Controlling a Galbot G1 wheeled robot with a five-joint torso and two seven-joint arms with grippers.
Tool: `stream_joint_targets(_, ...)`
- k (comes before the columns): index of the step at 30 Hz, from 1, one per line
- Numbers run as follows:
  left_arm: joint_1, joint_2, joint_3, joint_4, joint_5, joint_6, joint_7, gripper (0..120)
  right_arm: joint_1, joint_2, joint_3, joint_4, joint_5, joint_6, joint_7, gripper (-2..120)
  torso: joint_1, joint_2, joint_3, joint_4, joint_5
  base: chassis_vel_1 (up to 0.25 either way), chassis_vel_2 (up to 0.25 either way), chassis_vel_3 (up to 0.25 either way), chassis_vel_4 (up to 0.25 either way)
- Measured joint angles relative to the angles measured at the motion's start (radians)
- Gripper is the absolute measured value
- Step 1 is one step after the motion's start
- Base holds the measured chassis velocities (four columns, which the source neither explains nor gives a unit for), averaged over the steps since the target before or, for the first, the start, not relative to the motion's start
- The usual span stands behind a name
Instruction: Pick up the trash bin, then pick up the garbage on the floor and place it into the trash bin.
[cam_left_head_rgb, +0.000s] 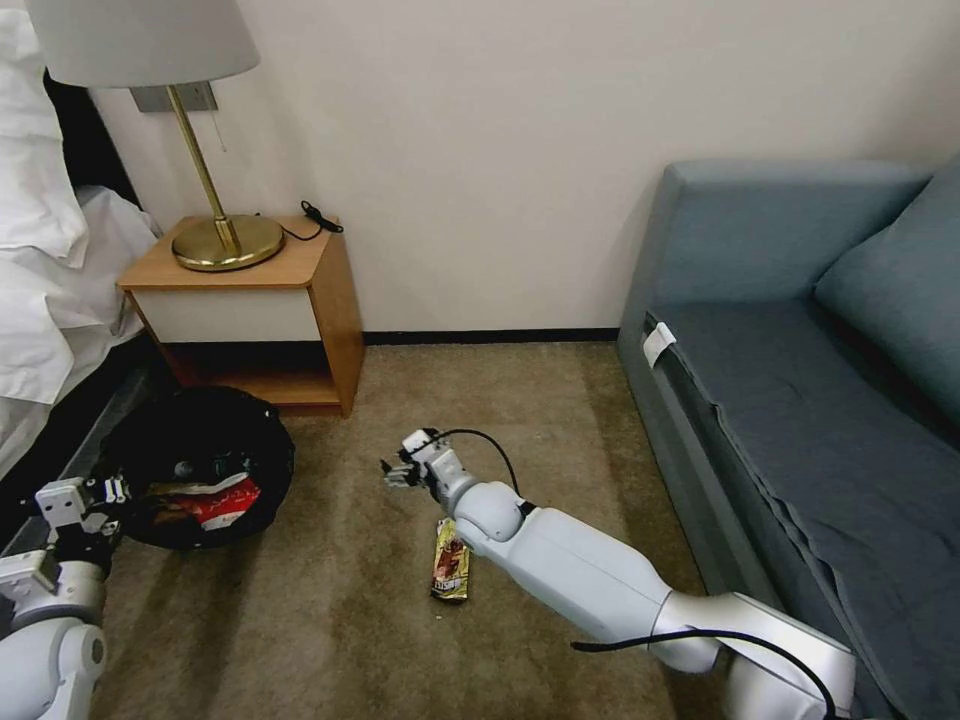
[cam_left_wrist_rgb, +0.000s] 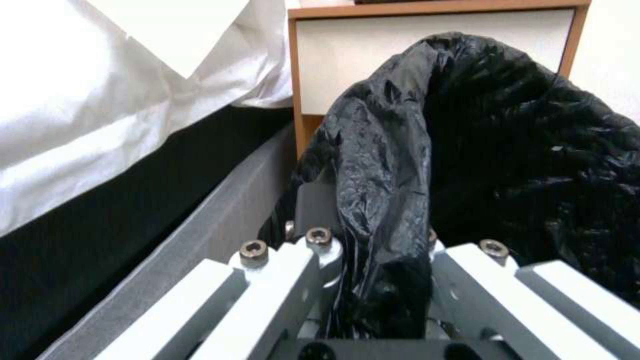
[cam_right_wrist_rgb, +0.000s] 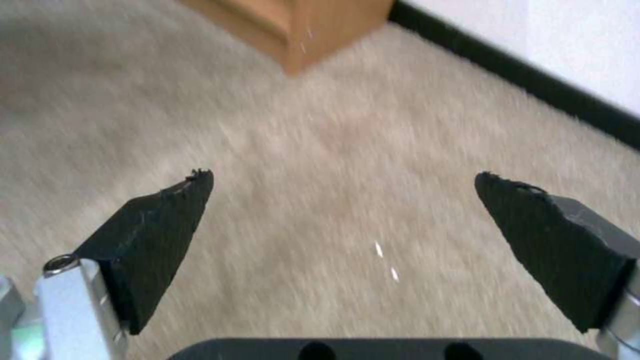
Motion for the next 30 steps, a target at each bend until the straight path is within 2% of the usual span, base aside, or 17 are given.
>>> stream_joint_targets(10, 0.005, 0.001, 0.009, 0.007, 0.009, -0.003, 0.004, 4, -0.069, 0.004, 0.023, -0.054, -0.038, -0.017, -0.012, 100, 0.0, 0.0, 0.0, -0.0001, 0.0001, 0.0, 0.0, 0.0, 0.0)
stream_joint_targets(20, 0.017, -0.022, 0.02, 0.006, 0.038, -0.02, 0.008, 4, -0.14, -0.002, 0.022, -0.056, -0.087, -0.022, -0.03, 100, 0.0, 0.0, 0.0, -0.0001, 0.0001, 0.0, 0.0, 0.0, 0.0)
stream_joint_targets(30, 0.014, -0.042, 0.054, 0.01, 0.066, -0.037, 0.009, 4, -0.184, -0.015, 0.062, -0.074, -0.115, -0.012, -0.039, 98, 0.0, 0.0, 0.0, -0.0002, 0.0, 0.0, 0.0, 0.0, 0.0)
